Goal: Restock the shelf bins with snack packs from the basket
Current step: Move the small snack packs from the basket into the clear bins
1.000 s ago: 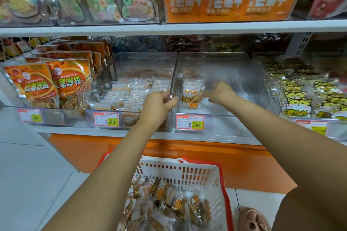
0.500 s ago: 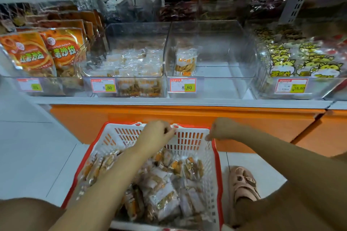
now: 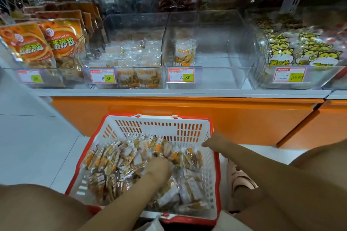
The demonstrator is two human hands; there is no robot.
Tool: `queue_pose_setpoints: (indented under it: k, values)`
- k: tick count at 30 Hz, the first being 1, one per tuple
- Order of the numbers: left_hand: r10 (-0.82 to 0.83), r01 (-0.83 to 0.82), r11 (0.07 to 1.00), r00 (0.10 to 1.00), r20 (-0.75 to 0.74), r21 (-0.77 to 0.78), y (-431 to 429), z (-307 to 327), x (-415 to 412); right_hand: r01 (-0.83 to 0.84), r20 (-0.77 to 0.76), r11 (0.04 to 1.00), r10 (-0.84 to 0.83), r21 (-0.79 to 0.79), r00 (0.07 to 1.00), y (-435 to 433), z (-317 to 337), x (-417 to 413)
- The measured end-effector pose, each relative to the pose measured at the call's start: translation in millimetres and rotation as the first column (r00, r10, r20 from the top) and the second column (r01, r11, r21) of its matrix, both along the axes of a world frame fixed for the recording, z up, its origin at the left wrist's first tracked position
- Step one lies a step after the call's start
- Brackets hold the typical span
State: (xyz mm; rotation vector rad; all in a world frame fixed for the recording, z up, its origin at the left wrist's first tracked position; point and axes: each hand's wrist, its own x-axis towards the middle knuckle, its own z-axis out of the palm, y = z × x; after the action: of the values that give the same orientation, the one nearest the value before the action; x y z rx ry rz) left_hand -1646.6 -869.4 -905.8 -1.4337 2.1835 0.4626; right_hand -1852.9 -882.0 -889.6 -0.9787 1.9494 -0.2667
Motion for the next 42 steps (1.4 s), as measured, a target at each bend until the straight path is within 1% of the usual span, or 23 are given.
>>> queue_pose_setpoints:
  k: [1, 3, 5, 7, 9, 11, 13, 15, 16, 18, 19, 21, 24, 27, 29, 30, 32, 33, 35, 36, 37, 40, 42]
  values:
    - [0.001, -0.001, 1.000, 0.999, 0.044, -0.008, 0, -3, -1, 0.005, 0.023, 1.000, -0.005, -0.009, 1.000, -1, -1, 0]
    - [-0.029, 0.032, 0.999, 0.994, 0.104, -0.026, -3, -2, -3, -0.012, 0.006, 1.000, 0.012, 0.003, 1.000, -1, -1, -1]
    - [-0.016, 0.024, 0.995, 0.997, 0.081, -0.097, -6, 10, -1, -0.056, -0.037, 0.998, 0.055, -0.012, 0.998, -4, 0, -2]
    - [0.089, -0.092, 0.985, 0.996, -0.031, -0.149, -15, 28, 0, -0.127, -0.114, 0.991, 0.121, -0.052, 0.986, -11, 6, -1]
    - [0.246, -0.285, 0.947, 0.940, -0.234, -0.146, -29, 51, 5, -0.144, -0.131, 0.984, 0.130, -0.101, 0.983, -21, 21, 3]
    - [0.348, -0.423, 0.904, 0.813, -0.467, -0.063, -45, 73, 12, -0.185, -0.082, 0.974, 0.175, -0.130, 0.981, -29, 46, 9]
    - [0.387, -0.451, 0.888, 0.621, -0.681, 0.092, -55, 101, 19, -0.275, 0.004, 0.945, 0.280, -0.177, 0.960, -37, 76, 12]
    - [0.403, -0.416, 0.874, 0.328, -0.855, 0.252, -59, 127, 24, -0.301, 0.151, 0.916, 0.347, -0.264, 0.926, -40, 108, 13]
    - [0.394, -0.382, 0.872, 0.177, -0.902, 0.306, -62, 137, 24, -0.317, 0.190, 0.896, 0.385, -0.311, 0.903, -43, 124, 14]
    - [0.371, -0.329, 0.871, -0.046, -0.928, 0.365, -67, 152, 20, -0.353, 0.235, 0.857, 0.457, -0.377, 0.858, -50, 152, 11]
    - [0.364, -0.307, 0.868, -0.144, -0.920, 0.391, -68, 160, 16, -0.343, 0.297, 0.857, 0.466, -0.385, 0.833, -53, 166, 9]
    - [0.369, -0.260, 0.854, -0.307, -0.877, 0.450, -69, 175, 7, -0.284, 0.411, 0.876, 0.442, -0.390, 0.797, -58, 189, 2]
    - [0.363, -0.206, 0.847, -0.450, -0.816, 0.491, -75, 194, -10, -0.217, 0.455, 0.864, 0.435, -0.455, 0.777, -63, 214, -6]
    - [0.353, -0.180, 0.840, -0.537, -0.766, 0.513, -92, 203, -25, -0.143, 0.442, 0.829, 0.424, -0.540, 0.790, -77, 227, -7]
    - [0.356, -0.197, 0.827, -0.543, -0.761, 0.527, -108, 208, -31, -0.077, 0.422, 0.817, 0.373, -0.571, 0.826, -93, 231, -9]
    - [0.360, -0.211, 0.823, -0.526, -0.771, 0.528, -117, 211, -33, -0.040, 0.414, 0.812, 0.338, -0.582, 0.845, -103, 232, -10]
    - [0.364, -0.271, 0.813, -0.454, -0.813, 0.515, -139, 216, -33, 0.039, 0.425, 0.811, 0.265, -0.584, 0.866, -124, 232, -15]
    - [0.343, -0.354, 0.806, -0.373, -0.862, 0.474, -151, 218, -33, 0.080, 0.438, 0.814, 0.225, -0.576, 0.870, -133, 232, -20]
    - [0.260, -0.550, 0.788, -0.110, -0.959, 0.276, -172, 213, -32, 0.145, 0.436, 0.802, 0.155, -0.580, 0.887, -148, 231, -32]
    - [0.217, -0.604, 0.779, 0.008, -0.976, 0.168, -178, 209, -32, 0.167, 0.422, 0.787, 0.128, -0.594, 0.897, -155, 229, -38]
    - [0.182, -0.626, 0.775, 0.091, -0.979, 0.086, -181, 204, -35, 0.183, 0.402, 0.771, 0.102, -0.610, 0.910, -162, 227, -44]
    - [0.074, -0.598, 0.796, 0.251, -0.965, -0.095, -181, 190, -44, 0.144, 0.245, 0.749, 0.026, -0.647, 0.969, -181, 214, -59]
    - [0.023, -0.597, 0.787, 0.280, -0.960, -0.156, -181, 184, -45, 0.065, 0.114, 0.785, 0.007, -0.616, 0.994, -189, 203, -60]
